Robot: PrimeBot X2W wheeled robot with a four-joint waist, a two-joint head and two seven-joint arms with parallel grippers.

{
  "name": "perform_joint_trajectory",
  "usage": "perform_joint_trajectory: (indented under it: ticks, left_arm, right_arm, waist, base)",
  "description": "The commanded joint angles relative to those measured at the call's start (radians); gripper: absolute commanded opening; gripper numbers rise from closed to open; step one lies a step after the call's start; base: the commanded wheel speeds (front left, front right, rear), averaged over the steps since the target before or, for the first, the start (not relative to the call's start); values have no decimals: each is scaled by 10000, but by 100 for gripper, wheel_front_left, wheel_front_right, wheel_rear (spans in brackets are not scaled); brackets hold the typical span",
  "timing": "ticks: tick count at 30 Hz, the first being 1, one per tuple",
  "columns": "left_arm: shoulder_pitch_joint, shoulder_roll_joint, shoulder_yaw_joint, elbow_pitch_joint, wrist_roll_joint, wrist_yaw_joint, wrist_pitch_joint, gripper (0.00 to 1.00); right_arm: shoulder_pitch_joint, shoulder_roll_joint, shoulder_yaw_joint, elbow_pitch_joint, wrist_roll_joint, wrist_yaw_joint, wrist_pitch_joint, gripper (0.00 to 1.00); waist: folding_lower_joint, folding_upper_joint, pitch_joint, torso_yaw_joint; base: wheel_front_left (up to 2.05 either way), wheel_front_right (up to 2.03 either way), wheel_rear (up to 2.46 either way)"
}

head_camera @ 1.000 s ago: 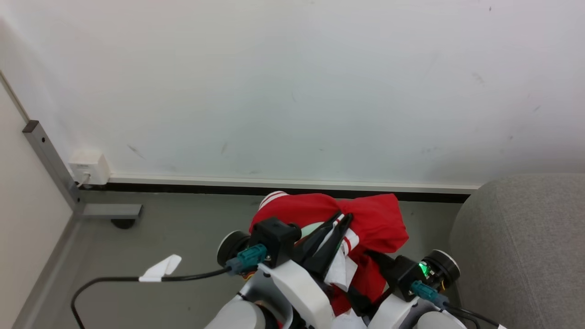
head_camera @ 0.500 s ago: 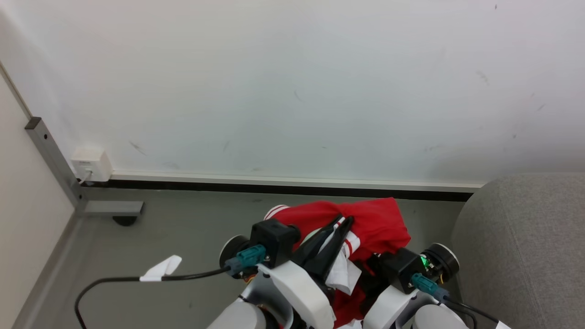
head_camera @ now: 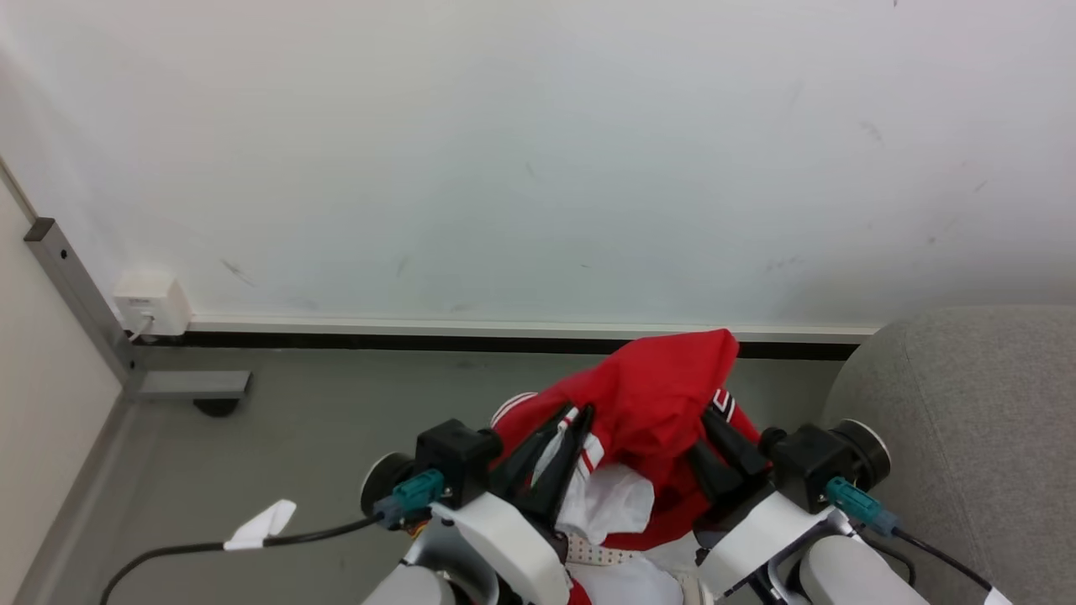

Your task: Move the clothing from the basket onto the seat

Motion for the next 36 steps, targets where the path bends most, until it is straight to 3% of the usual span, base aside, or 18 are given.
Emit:
perform_joint_trajectory:
  ticks: [1,14,28,36]
  left_arm:
    - [136,86,-16,164,233,7,-266,100]
    - [530,243,-250,1401,869,-29,-2085,100]
    - [497,-65,-212,1940,1051,-423,-2272,100]
    - [572,-253,-223,1877,1161,-632,-2271,100]
  right_arm:
    - [130,-135,-210,-215,-76,-21,-3,0]
    - [653,-878,-1144,-827,-261,-21,-3,0]
    - [823,-1167,-1454,-1056,-258,-21,-3,0]
    - [712,-1384,-1676,-1119,-291,-21,-3,0]
  waist:
    - [0,-1,24,-39]
    - [0,-1,165,-401]
    - [0,-1,334,-1074]
    - [0,-1,600,-1870]
  base:
    - [0,0,0]
    - [0,0,0]
    - [0,0,0]
    - [0,0,0]
